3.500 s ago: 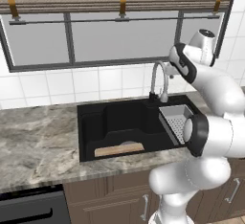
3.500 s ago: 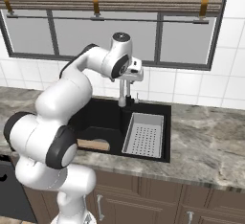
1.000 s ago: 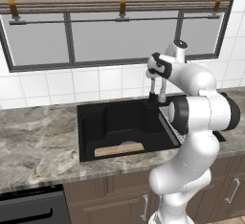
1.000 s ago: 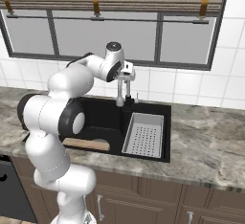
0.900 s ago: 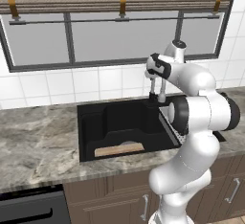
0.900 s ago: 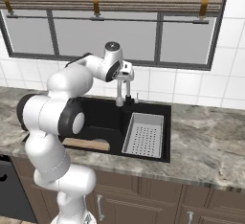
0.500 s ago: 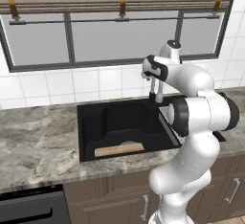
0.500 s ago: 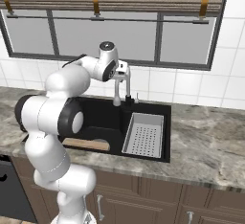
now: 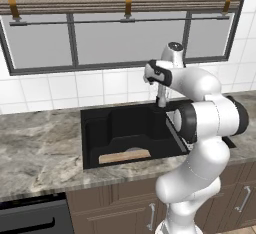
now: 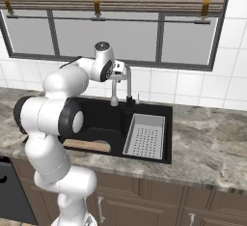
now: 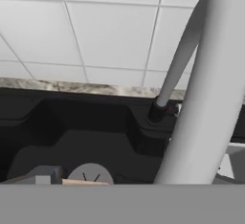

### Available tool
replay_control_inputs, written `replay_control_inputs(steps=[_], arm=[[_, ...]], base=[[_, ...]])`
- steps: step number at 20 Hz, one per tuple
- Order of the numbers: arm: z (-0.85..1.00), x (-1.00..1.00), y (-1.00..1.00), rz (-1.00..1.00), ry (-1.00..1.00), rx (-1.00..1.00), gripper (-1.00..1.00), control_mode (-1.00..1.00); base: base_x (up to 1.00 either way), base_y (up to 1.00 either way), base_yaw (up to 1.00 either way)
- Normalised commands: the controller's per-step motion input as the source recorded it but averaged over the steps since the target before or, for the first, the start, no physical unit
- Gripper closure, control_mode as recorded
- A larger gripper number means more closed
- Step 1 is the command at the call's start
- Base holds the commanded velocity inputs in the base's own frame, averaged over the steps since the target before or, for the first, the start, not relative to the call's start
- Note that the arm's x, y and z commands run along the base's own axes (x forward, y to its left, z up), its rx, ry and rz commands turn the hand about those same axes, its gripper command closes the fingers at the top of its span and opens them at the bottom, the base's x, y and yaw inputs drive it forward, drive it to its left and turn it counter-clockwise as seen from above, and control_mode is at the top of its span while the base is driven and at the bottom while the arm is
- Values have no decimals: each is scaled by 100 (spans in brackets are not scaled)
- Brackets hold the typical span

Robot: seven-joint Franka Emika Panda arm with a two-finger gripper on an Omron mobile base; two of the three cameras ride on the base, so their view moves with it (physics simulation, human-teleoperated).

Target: Turn on the sink faucet with hot water and rinse the cutting board for ten seconds, then turn off the faucet. Push the cutting board to reach the water if necessary.

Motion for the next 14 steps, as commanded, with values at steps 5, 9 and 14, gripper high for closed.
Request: replay_control_inputs(steps=[5, 9, 14], arm=[[-7, 14, 37, 0, 0, -1, -100, -100], [-1, 26, 35, 0, 0, 0, -100, -100], [-1, 25, 37, 0, 0, 0, -100, -100]], base=[[0, 0, 0], [0, 0, 0], [0, 0, 0]])
